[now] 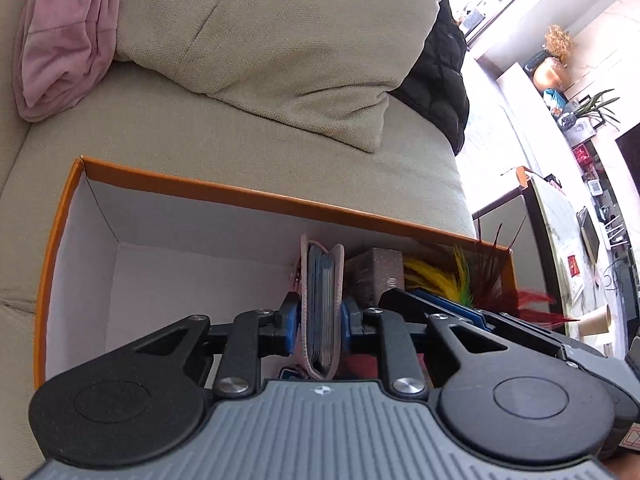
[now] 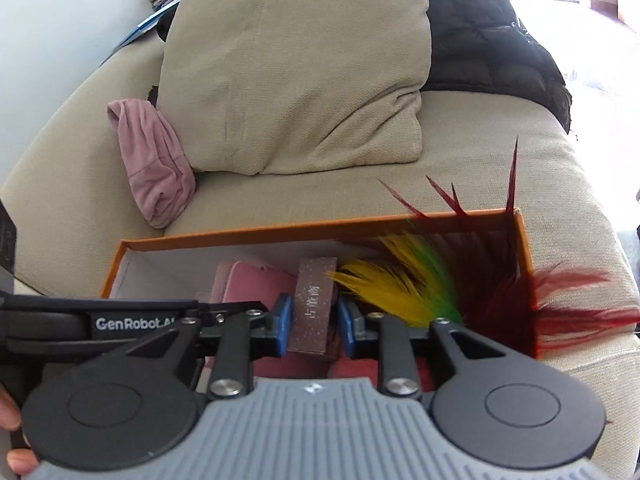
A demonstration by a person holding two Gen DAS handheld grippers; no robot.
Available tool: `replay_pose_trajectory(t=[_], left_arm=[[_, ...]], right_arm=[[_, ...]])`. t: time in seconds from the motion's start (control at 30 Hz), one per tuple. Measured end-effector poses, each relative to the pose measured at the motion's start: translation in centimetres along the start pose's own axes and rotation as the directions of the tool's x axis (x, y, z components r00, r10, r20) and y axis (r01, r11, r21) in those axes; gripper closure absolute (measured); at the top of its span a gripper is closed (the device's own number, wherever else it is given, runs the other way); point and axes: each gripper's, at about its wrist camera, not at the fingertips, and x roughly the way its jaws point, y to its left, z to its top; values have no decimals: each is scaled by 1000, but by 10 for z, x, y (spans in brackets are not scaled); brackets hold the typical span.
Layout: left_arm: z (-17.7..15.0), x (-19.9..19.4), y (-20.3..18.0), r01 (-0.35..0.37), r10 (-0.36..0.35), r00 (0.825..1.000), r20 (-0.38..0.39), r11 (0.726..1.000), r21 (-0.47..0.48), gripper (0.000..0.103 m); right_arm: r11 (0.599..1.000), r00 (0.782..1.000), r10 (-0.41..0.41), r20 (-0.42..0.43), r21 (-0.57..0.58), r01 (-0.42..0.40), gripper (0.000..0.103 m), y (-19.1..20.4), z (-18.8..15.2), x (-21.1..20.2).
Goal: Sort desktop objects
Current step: 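Carry the card holder with left gripper while right gripper carries the photo card box into the orange box, then open both grippers releasing the card holder and photo card box inside the orange box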
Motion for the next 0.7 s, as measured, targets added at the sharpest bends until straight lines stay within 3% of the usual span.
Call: replay_pose_trajectory(t=[0.3,0.43,0.7], left_arm=[[1,5,-19,21,-22,999,32,999,26,73],[2,12,-24,51,-53,998,21,997,63,71],[-3,1,-31,6,-12,998,61,996,91,72]], right_arm=[[996,995,10,103,-84,-2,75,2,-11,-45],[996,995,16,97,-89,-7,75,-4,-18,-51],[997,996,6,89,-81,1,75,-13,-26,-57]])
